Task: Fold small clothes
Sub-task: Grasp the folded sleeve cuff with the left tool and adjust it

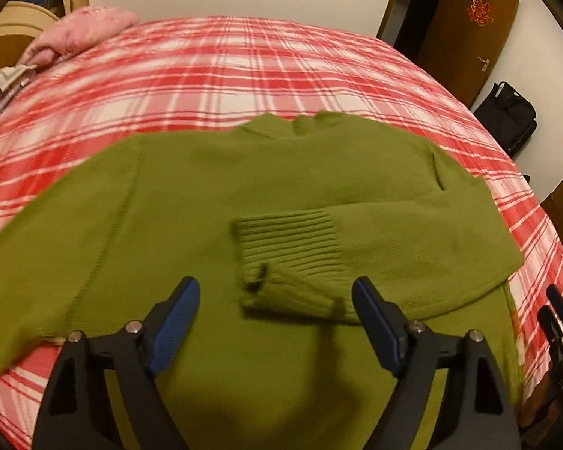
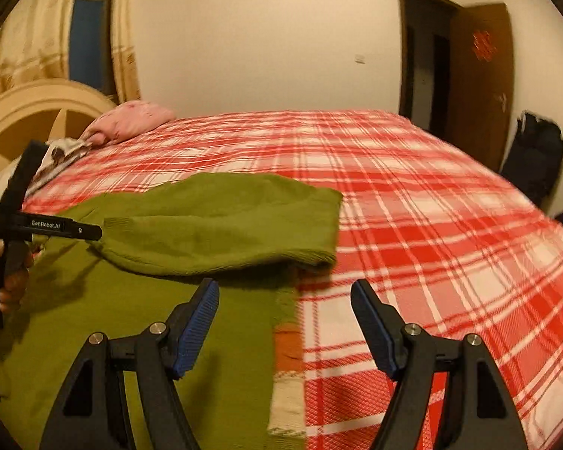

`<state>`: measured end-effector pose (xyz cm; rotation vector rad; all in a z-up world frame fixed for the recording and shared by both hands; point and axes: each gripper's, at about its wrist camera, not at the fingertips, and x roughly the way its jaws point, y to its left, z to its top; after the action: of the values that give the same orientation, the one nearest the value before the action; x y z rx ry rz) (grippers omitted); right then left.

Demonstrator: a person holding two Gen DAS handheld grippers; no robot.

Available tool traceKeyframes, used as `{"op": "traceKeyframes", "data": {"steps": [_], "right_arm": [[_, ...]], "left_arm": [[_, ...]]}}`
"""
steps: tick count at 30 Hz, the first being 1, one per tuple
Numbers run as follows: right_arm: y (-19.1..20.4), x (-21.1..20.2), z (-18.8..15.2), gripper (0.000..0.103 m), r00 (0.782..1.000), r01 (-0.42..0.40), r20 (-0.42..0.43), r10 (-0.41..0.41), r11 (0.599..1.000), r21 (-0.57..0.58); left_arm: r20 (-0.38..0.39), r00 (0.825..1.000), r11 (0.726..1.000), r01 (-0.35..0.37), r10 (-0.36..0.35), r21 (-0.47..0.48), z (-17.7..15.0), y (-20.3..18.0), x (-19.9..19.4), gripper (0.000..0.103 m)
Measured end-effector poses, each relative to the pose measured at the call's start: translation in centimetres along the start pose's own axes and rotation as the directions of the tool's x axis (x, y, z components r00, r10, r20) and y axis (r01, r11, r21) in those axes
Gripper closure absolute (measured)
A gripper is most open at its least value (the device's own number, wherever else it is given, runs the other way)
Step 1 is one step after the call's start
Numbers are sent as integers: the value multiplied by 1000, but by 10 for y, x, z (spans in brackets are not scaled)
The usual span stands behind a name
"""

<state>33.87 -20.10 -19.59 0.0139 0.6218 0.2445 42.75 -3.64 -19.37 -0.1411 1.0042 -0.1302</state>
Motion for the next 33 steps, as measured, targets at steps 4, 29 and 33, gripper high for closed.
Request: {"op": "traceKeyframes", "data": {"steps": [4, 29, 33], "right_arm": [[-6, -2, -1, 30, 1000, -2, 13, 2, 1000, 19], [30, 71, 20, 29, 962, 109, -223, -158, 970, -215], [21, 96, 36, 29, 945, 228, -192, -264, 955, -191]], "left_arm": [[-39, 999, 1000, -25, 26, 15, -2, -11, 19, 42], [123, 991, 996, -51, 59, -73, -3, 71, -18, 95], [131, 989, 997, -60, 67, -53, -4, 67, -16, 95]]}}
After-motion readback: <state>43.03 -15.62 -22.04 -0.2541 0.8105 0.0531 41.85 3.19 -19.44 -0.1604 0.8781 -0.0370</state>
